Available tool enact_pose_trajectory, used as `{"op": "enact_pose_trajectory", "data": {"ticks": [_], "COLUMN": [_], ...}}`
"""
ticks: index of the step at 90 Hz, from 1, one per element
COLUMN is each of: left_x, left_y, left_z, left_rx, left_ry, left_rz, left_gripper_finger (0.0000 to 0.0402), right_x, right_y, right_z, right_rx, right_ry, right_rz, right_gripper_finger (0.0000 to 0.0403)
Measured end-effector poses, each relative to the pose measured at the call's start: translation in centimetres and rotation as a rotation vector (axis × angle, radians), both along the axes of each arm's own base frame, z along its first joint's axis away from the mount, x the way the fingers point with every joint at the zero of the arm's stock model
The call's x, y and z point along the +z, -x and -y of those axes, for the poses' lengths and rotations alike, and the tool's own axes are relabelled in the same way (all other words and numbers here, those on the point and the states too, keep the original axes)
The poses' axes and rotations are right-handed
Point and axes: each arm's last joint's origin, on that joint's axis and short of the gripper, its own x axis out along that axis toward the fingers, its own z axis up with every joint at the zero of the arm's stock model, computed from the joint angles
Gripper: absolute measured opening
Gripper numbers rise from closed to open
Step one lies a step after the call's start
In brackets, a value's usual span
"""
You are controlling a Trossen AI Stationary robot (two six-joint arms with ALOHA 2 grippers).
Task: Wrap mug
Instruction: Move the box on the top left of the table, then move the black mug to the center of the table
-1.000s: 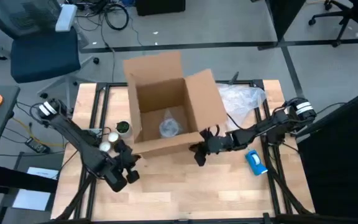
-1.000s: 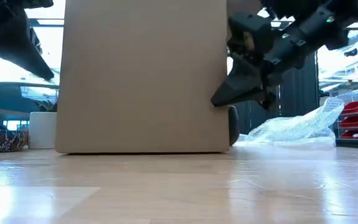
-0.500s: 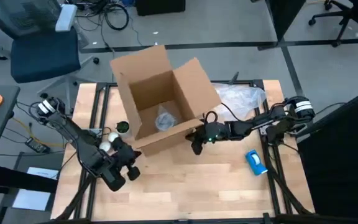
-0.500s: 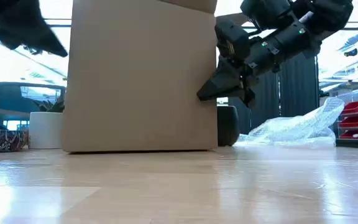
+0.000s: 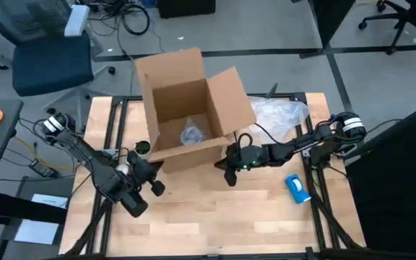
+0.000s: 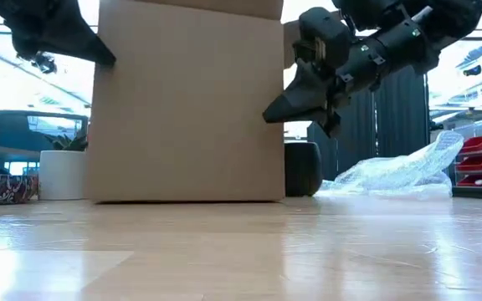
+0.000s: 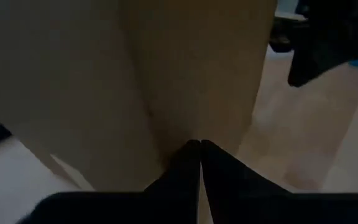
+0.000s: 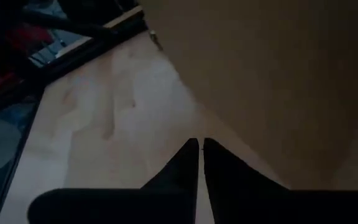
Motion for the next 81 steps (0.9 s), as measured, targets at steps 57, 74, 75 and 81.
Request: {"op": "enact_pose_trajectory", "data": {"ticks": [57, 74, 75, 81], "left_x": [-0.3, -0.2, -0.2, 0.0], "left_y": [0.0, 0.9, 0.9, 1.2], "left_z": [-2.2, -0.2, -0.1, 0.9], "left_rx": [0.048, -0.148, -0.161, -0.244], "left_ry": [-0.099, -0.047, -0.040, -0.005], "left_rz": [-0.209, -0.397, -0.406, -0.437], "left_gripper_finger": [0.0000, 0.0000, 0.0000, 0.0000], "right_x": [-2.9, -2.4, -2.4, -2.1], "right_y": [-1.3, -1.5, -1.5, -1.6], "right_z": [1.8, 1.0, 0.9, 0.6], "right_rx": [-0.212, -0.165, -0.162, -0.144], "right_ry": [0.091, 0.108, 0.111, 0.138], "right_rz": [-0.010, 0.043, 0.049, 0.071], "right_gripper_finger": [0.0000, 0.0000, 0.0000, 0.0000]}}
